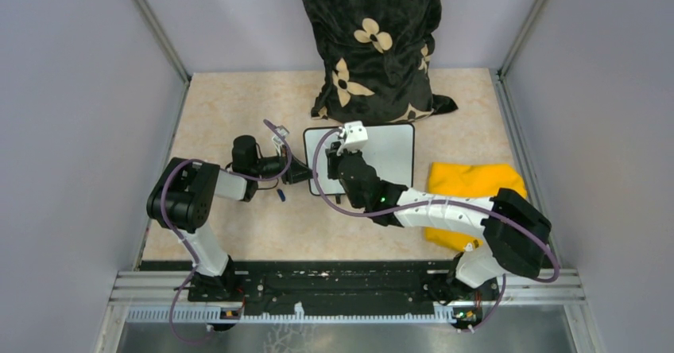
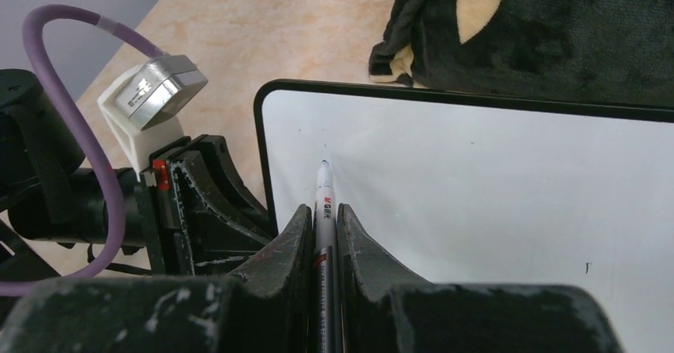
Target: Write a sentence on the whiteboard
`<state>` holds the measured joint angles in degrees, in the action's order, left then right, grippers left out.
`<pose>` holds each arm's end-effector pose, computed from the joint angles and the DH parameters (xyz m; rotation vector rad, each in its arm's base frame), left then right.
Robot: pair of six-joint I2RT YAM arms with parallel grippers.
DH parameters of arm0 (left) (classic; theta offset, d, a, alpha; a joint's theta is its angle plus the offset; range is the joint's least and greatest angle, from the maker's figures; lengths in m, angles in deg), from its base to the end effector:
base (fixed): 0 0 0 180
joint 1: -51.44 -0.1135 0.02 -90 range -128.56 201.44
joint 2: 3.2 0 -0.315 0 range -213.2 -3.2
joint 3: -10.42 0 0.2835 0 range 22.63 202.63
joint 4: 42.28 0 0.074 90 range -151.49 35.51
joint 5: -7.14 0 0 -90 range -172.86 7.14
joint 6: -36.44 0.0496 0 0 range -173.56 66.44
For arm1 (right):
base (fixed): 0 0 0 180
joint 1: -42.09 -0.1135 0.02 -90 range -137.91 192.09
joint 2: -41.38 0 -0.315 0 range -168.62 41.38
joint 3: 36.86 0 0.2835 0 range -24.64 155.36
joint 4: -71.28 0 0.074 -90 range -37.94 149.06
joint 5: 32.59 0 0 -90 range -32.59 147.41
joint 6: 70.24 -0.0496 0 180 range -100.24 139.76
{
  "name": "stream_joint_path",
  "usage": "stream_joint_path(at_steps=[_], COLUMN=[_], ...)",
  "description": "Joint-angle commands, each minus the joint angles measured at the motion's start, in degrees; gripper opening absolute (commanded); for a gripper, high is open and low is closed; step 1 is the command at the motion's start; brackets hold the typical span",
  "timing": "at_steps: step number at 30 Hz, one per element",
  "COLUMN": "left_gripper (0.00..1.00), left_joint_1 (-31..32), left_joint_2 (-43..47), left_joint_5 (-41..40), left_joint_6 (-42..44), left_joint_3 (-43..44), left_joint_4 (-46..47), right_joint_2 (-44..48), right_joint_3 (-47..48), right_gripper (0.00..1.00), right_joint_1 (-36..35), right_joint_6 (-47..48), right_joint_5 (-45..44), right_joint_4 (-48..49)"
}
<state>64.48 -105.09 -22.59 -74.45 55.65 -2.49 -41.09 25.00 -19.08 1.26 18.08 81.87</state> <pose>0.3167 -0.1176 0.1563 0.6420 1.8261 -1.3719 0.1986 0.2956 0.3064 -0.1398 1.7193 0.4344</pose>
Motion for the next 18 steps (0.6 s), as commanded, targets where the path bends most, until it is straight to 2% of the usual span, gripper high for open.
stream_joint_path(at_steps=[1,18], left_gripper=[0.23,0.22], left_joint_1=[0.2,0.2], left_joint_2=[-0.5,-0.6], left_joint_5=[0.6,0.5], left_joint_6=[1.7,2.1], left_joint_3=[0.7,1.1], left_joint_4=[-0.7,-1.4], right_joint_2=[-0.4,-0.7], right_joint_3=[3.1,0.7], right_gripper=[0.0,0.0], right_joint_1=[1.2,2.4], right_joint_6=[-0.7,-3.8], right_joint_5=[0.9,1.7], right_joint_4=[3.4,1.9])
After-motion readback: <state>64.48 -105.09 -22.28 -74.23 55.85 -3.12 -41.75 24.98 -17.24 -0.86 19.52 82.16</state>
